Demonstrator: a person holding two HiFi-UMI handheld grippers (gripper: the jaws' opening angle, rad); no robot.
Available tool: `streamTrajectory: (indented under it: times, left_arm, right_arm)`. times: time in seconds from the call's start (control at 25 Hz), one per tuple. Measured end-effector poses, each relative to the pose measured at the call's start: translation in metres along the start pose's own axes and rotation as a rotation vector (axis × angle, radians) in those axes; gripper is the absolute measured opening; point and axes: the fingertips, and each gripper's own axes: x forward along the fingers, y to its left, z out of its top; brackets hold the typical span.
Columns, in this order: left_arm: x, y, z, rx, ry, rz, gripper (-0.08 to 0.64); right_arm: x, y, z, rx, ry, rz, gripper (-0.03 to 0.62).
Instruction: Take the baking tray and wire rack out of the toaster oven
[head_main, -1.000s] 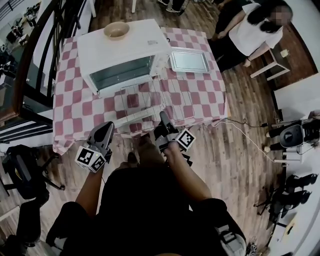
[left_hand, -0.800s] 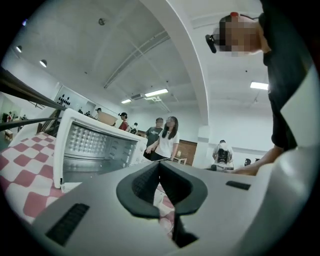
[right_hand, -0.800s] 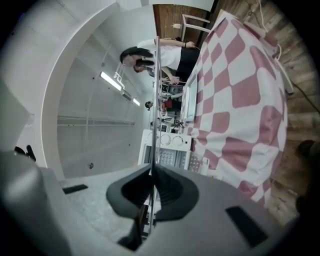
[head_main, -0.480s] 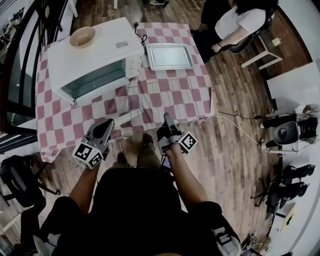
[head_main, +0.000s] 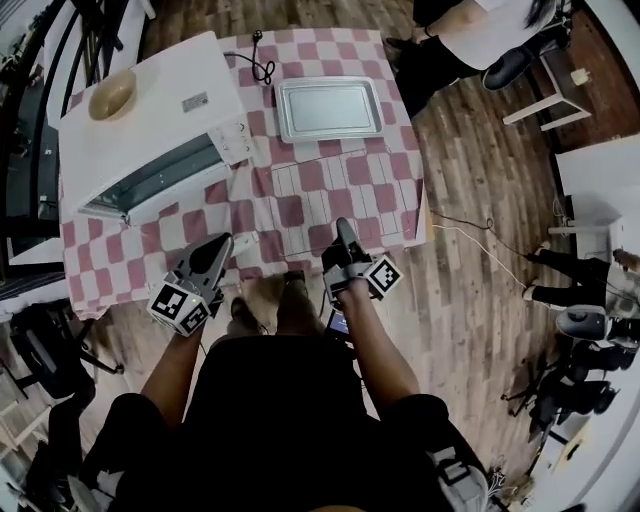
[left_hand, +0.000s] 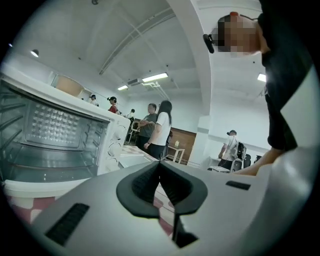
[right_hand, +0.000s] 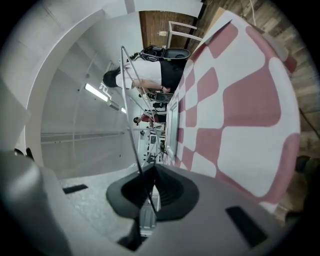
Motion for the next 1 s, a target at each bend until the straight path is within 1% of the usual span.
streamTrajectory:
  times: [0.2,0.32,0.44,0.64,0.8,1.0]
  left_arm:
    - [0.030,-0.002,-0.005,-0.007,0.028,0.029,-0.005]
    - [0.040,0.000,-0.014,-0.020,0.044,0.052,-0.005]
    - [0.048,0.000,-0.022,-0.029,0.057,0.062,-0.005]
    - [0.053,-0.001,-0.024,-0.044,0.070,0.079,-0.005]
    - [0.056,0.001,-0.024,-0.043,0.072,0.093,-0.005]
    - [0.059,0.001,-0.026,-0.054,0.073,0.101,-0.005]
  right_arm:
    - [0.015,-0.027,0.026,0.050,0.008,-0.025,0.005]
    - [0.022,-0.041,0.032,0.083,0.014,-0.039,0.005]
    - [0.028,-0.050,0.039,0.090,0.015,-0.045,0.005]
    - [0.033,-0.064,0.038,0.135,0.013,-0.088,0.005]
    - [0.036,-0.070,0.040,0.142,0.010,-0.118,0.005]
    - [0.038,-0.077,0.039,0.093,0.034,-0.188,0.005]
